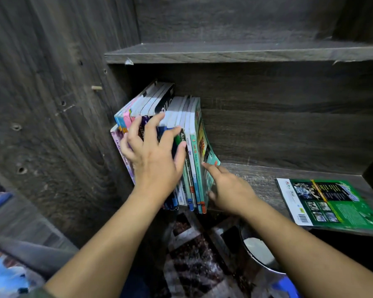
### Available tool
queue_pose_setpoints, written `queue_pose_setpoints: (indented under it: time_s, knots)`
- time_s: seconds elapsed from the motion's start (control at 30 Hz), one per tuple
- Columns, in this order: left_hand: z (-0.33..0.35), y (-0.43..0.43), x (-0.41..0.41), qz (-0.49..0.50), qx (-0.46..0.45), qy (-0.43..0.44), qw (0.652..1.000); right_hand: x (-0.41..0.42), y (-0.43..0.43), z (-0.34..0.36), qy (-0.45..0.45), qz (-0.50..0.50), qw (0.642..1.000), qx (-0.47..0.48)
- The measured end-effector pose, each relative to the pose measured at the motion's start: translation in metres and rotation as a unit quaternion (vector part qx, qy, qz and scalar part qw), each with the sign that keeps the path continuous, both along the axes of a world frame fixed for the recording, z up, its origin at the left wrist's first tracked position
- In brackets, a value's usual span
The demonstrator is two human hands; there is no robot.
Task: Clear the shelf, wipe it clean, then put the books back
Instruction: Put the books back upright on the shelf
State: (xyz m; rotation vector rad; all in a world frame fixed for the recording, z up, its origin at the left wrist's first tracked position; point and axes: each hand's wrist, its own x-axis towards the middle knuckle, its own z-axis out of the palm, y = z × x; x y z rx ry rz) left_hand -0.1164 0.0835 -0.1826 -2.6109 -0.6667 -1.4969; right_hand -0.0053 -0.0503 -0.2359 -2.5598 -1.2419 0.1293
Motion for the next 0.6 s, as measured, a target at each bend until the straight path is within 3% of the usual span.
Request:
queue_pose_setpoints:
  time_s: [0.1, 0.23, 0.37, 0.47, 0.6]
  knots:
    - [0.008, -0.013, -0.002, -0.008, -0.03, -0.021, 0.999, -0.004, -0.002, 0.009, 0.02, 0.008, 0.999, 0.041]
    - [0.015, -0.048, -0.016, -0.101, -0.112, -0.044, 0.988, -0.001, -0.004, 0.013, 0.028, 0.011, 0.996, 0.08]
    - [0.03, -0.073, -0.027, -0.008, -0.214, 0.1, 0.972, 0.003, -0.005, 0.023, 0.083, 0.037, 0.984, 0.154]
    - [0.033, -0.072, -0.023, 0.052, -0.223, 0.205, 0.952, 0.0, -0.005, 0.044, 0.092, 0.065, 0.967, 0.23]
    - [0.033, -0.066, -0.031, 0.089, -0.204, 0.261, 0.939, -0.008, 0.007, 0.073, 0.089, 0.099, 0.945, 0.299]
